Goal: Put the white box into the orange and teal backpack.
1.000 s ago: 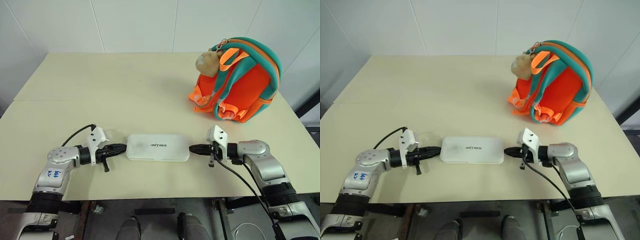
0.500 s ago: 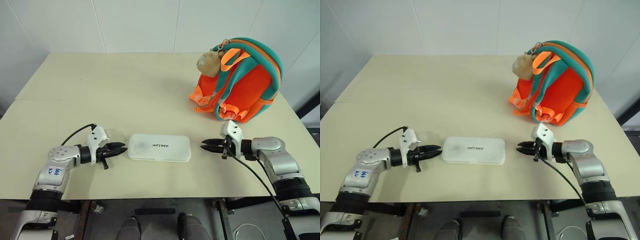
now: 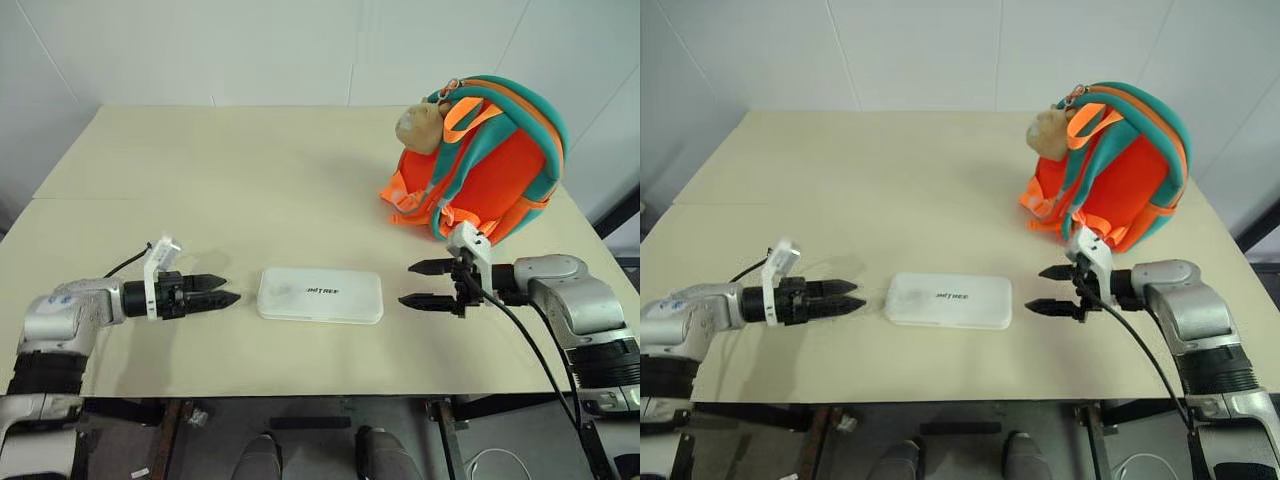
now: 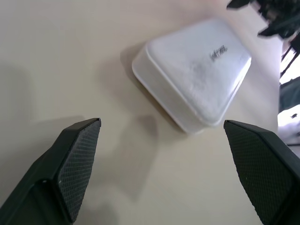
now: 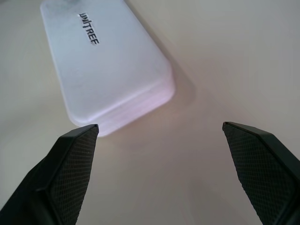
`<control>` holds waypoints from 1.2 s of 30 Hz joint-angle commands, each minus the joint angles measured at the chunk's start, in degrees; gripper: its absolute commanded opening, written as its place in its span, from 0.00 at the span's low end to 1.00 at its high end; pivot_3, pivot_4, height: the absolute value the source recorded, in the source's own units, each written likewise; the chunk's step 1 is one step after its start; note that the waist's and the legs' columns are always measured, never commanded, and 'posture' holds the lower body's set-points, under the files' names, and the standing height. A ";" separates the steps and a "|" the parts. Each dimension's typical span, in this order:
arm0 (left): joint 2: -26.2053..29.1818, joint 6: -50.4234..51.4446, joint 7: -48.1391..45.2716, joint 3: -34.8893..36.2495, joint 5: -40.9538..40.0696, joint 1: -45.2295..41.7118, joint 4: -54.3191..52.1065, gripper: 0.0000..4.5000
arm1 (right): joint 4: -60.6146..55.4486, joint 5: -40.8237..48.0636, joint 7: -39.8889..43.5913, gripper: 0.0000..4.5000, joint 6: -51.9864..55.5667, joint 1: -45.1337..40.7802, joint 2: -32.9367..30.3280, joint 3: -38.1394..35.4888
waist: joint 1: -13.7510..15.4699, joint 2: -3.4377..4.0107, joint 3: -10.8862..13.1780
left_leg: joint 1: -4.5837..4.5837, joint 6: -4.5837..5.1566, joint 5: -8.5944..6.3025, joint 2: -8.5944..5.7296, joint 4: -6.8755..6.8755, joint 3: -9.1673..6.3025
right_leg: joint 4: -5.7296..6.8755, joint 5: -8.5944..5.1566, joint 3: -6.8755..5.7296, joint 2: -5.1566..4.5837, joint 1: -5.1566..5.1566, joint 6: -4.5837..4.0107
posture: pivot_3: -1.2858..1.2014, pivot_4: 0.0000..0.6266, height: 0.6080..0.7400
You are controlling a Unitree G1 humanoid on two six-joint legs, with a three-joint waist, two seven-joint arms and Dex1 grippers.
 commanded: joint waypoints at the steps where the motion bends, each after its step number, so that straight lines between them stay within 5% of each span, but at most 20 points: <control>1: 0.37 8.70 -2.36 -2.63 -2.58 -2.62 1.01 1.00 | -1.56 -0.11 -2.19 1.00 1.26 -0.25 0.70 0.71 | -0.13 0.00 0.00 | -0.03 0.00 0.00 0.00 0.01 0.00 | -0.01 0.02 0.00 0.00 -0.01 0.03 | 0.52 0.24 1.00; 19: -3.94 23.20 2.34 -7.62 -3.59 -6.12 1.65 1.00 | -7.54 3.38 -2.84 1.00 6.26 1.96 2.82 4.21 | -0.13 -0.01 -0.01 | 0.00 -0.02 -0.05 0.00 0.02 -0.03 | 0.24 -0.10 0.01 0.01 -0.08 0.06 | 0.52 0.24 1.00; 36: -6.91 28.36 5.62 -5.38 -6.26 -5.49 2.37 1.00 | 0.83 -2.04 -2.74 1.00 -6.54 -0.56 8.76 7.99 | -0.14 -0.01 -0.01 | 0.01 -0.03 -0.05 0.00 0.02 -0.03 | 0.25 -0.10 0.00 0.01 -0.07 0.07 | 0.52 0.24 1.00</control>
